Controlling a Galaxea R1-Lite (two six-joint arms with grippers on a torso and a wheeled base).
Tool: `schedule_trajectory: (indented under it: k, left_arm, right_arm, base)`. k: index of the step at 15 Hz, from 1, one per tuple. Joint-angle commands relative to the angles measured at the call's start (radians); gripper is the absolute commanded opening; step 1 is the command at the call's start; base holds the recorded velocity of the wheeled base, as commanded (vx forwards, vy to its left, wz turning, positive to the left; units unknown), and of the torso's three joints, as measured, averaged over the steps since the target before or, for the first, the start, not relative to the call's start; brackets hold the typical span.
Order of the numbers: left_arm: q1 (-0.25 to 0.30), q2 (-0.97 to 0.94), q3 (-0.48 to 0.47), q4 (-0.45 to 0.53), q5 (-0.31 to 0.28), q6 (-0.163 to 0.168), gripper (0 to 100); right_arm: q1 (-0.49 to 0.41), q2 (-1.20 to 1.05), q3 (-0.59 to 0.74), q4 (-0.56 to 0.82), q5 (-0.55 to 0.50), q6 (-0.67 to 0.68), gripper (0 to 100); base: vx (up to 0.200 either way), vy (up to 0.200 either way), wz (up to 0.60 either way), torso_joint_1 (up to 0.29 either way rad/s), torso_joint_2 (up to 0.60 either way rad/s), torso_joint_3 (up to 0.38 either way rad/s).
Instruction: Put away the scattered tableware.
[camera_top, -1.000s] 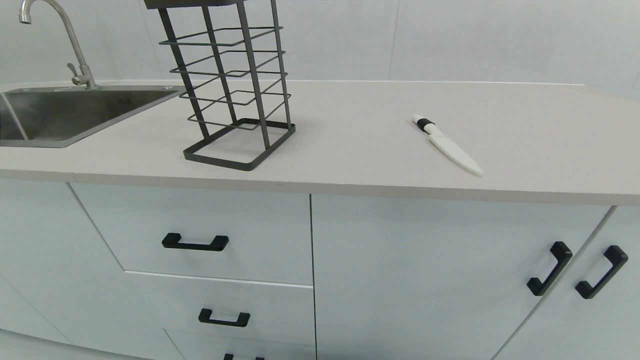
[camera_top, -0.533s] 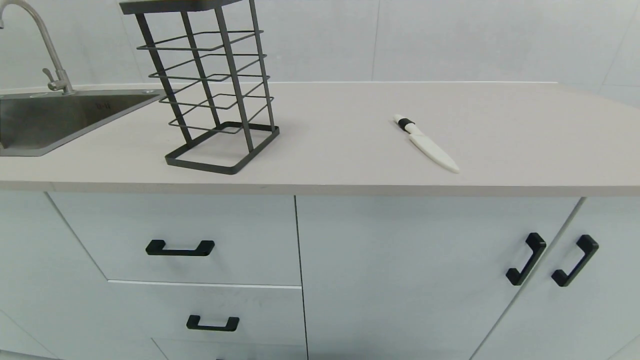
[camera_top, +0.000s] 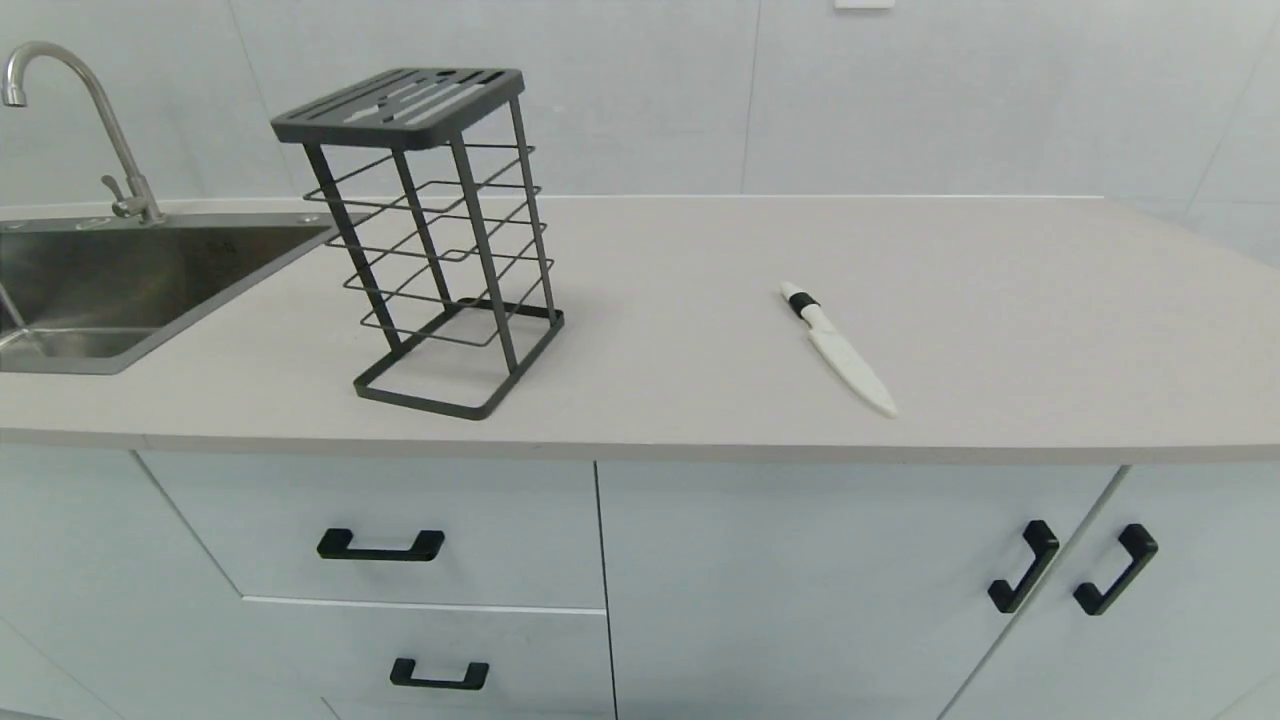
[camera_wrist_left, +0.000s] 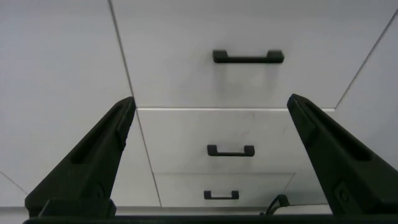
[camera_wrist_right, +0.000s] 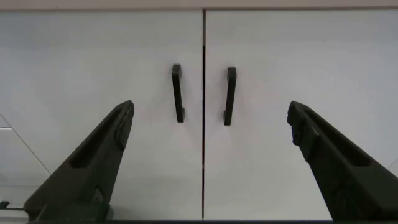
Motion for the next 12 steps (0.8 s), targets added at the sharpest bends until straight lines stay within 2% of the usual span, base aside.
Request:
schedule_trajectory:
  k: [1,4,7,12]
  left_arm:
    - [0.000,0.000,0.000,0.001,0.000,0.000,100]
    - [0.000,0.000,0.000,0.001,0.002,-0.003,100]
    - [0.000,0.000,0.000,-0.001,0.002,-0.005,100]
    - [0.000,0.000,0.000,-0.001,0.002,-0.005,100]
  right_arm:
    - [0.000,0.001,0.001,0.001,0.000,0.000,100]
    - [0.000,0.001,0.001,0.001,0.000,0.000,100]
    - [0.000,0.001,0.001,0.001,0.000,0.000,100]
    - [0.000,0.001,0.001,0.001,0.000,0.000,100]
  base:
    - [0.000,0.000,0.00,0.232,-0.53,-0.212]
    - [0.000,0.000,0.00,0.224,-0.48,-0.217]
    - [0.000,0.000,0.00,0.110,-0.49,-0.224]
    - [0.000,0.000,0.00,0.358,-0.50,-0.239]
